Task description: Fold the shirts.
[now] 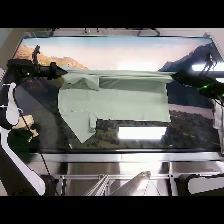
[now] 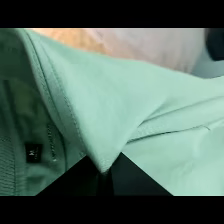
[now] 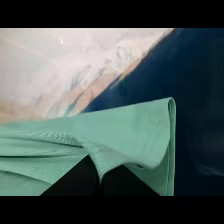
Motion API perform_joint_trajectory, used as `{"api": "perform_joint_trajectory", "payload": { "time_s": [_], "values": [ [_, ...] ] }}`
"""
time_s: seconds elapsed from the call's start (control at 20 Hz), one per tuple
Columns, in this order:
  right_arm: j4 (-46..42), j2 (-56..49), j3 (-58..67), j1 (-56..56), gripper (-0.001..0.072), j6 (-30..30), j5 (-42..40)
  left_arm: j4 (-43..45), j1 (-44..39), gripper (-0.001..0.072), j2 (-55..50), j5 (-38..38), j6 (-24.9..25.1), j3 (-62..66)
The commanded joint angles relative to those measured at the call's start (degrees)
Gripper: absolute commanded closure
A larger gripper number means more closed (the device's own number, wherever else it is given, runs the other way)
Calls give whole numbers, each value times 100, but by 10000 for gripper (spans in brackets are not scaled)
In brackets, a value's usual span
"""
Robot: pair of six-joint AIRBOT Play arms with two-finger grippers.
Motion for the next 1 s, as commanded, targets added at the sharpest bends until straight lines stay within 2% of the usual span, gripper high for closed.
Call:
{"api": "perform_joint_trajectory", "payload": {
  "time_s": [0.0,0.3,0.45,0.75,0.8,0.85,0.95],
  "values": [
    [-83,-404,-94,24,695,4,437,647,-175,689,-90,-24,-98,-2],
    [-85,-675,-203,98,695,-103,461,1449,-234,689,-118,170,-398,-2],
    [-83,-664,-201,94,695,-103,485,1392,-177,689,-111,579,-396,0],
    [-81,-649,-201,94,688,-179,476,798,-107,689,-98,503,-393,0],
    [-81,-647,-201,92,584,-170,483,796,-107,687,-98,544,-396,0],
    [-83,-627,-201,79,415,-168,546,791,-105,528,-92,649,-398,0],
    [-214,-522,-201,-31,414,-61,887,796,-59,74,-39,970,-407,0]
  ]
}}
